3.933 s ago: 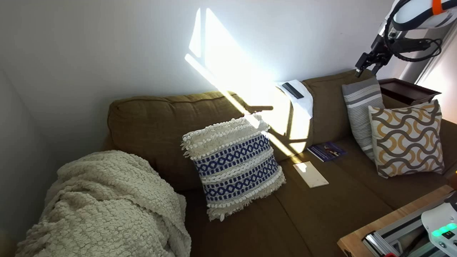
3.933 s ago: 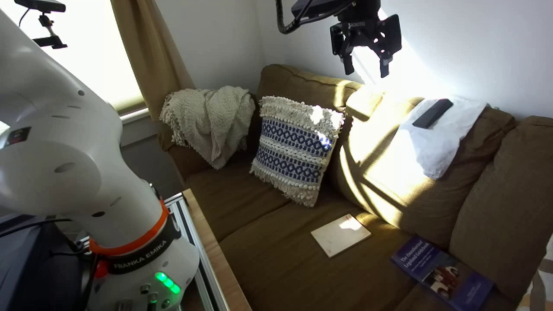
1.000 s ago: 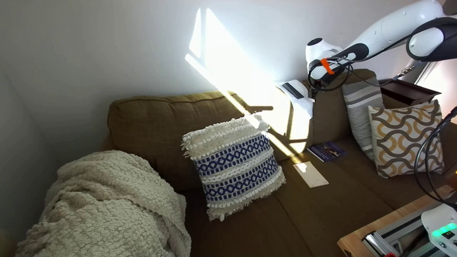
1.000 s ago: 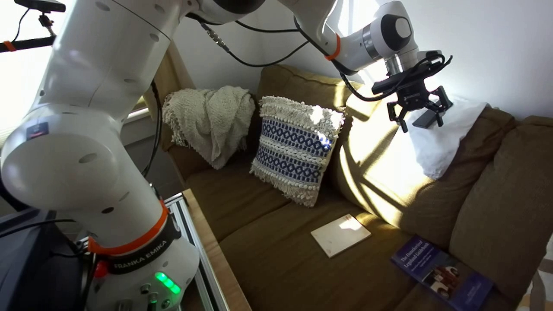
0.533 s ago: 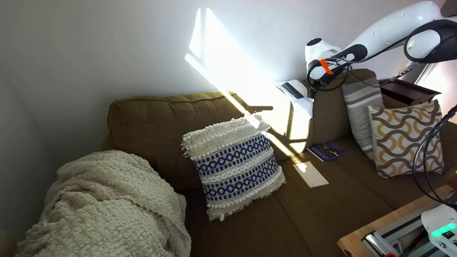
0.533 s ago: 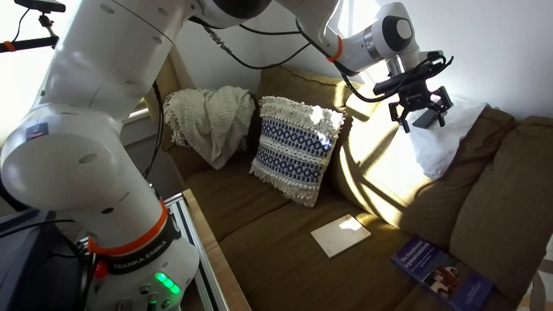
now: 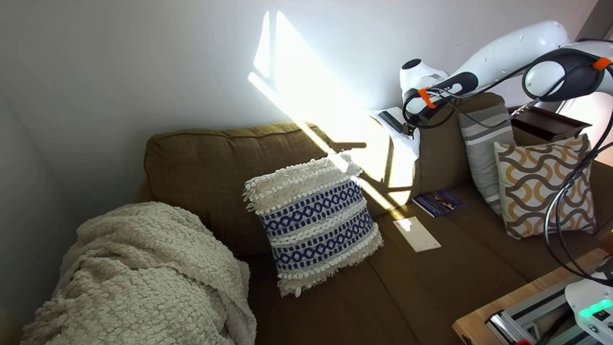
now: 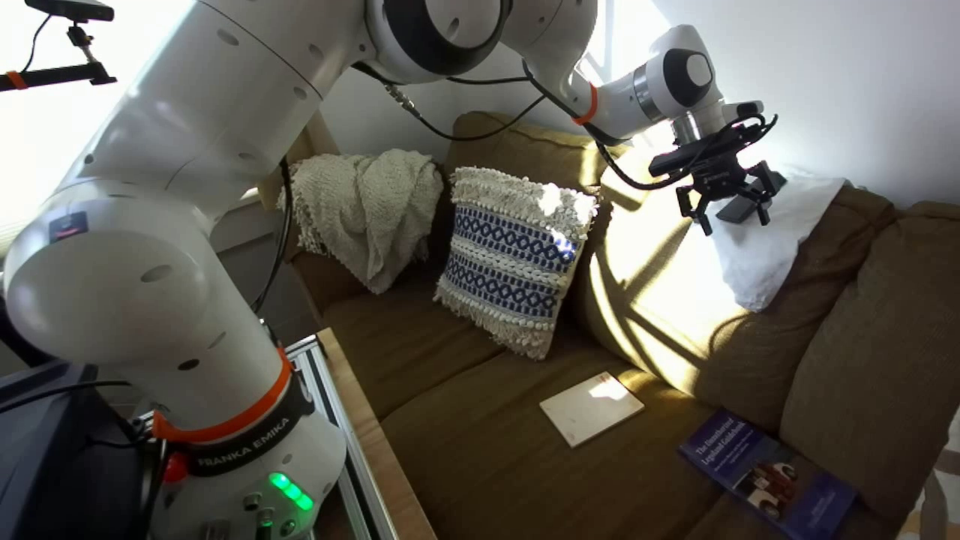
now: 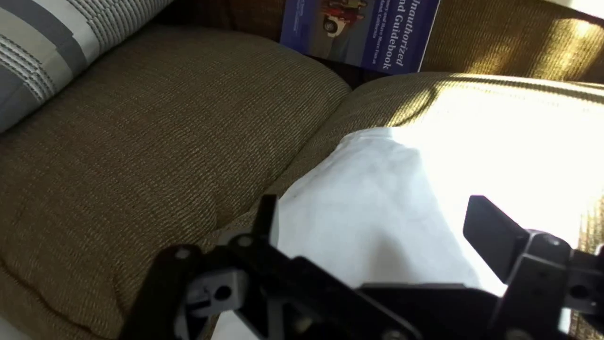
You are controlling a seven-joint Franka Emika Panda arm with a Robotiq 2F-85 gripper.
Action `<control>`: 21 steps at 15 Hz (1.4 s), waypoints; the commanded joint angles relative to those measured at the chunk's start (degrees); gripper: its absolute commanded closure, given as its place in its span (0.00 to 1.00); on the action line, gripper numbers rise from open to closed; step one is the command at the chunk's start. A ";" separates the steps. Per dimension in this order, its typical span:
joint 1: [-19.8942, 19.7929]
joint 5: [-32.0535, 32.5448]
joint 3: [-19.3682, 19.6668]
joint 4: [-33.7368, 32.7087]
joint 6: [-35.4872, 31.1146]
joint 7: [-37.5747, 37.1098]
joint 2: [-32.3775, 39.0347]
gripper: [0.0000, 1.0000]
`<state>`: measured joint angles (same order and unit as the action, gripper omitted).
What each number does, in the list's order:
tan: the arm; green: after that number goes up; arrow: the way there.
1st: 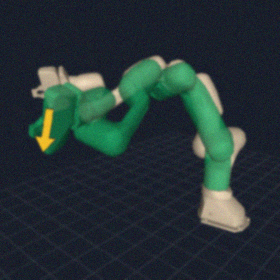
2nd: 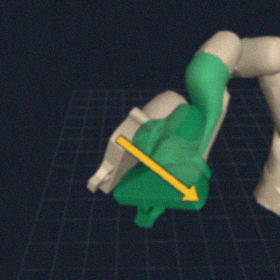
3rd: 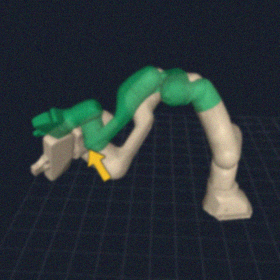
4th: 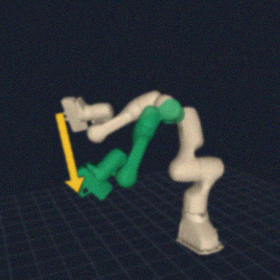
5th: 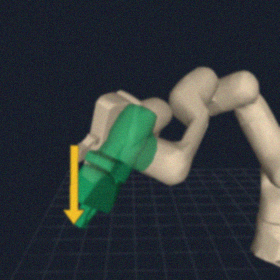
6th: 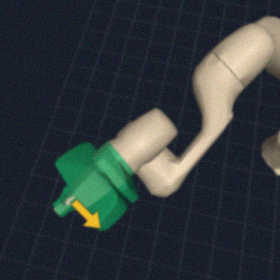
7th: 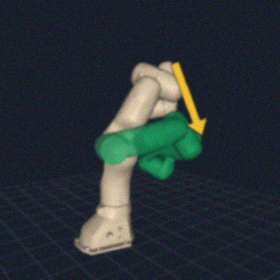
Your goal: Turn the remote control over
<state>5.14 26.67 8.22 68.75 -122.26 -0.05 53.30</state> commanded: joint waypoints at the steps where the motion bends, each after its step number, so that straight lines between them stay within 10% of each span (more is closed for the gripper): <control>1: 2.19 1.02 2.47 -6.29 -0.42 -4.67 4.75 0.00; 21: 5.26 2.15 9.71 -20.34 -6.68 -12.73 16.03 0.00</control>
<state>10.43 27.85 16.55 50.78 -126.94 -10.78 67.56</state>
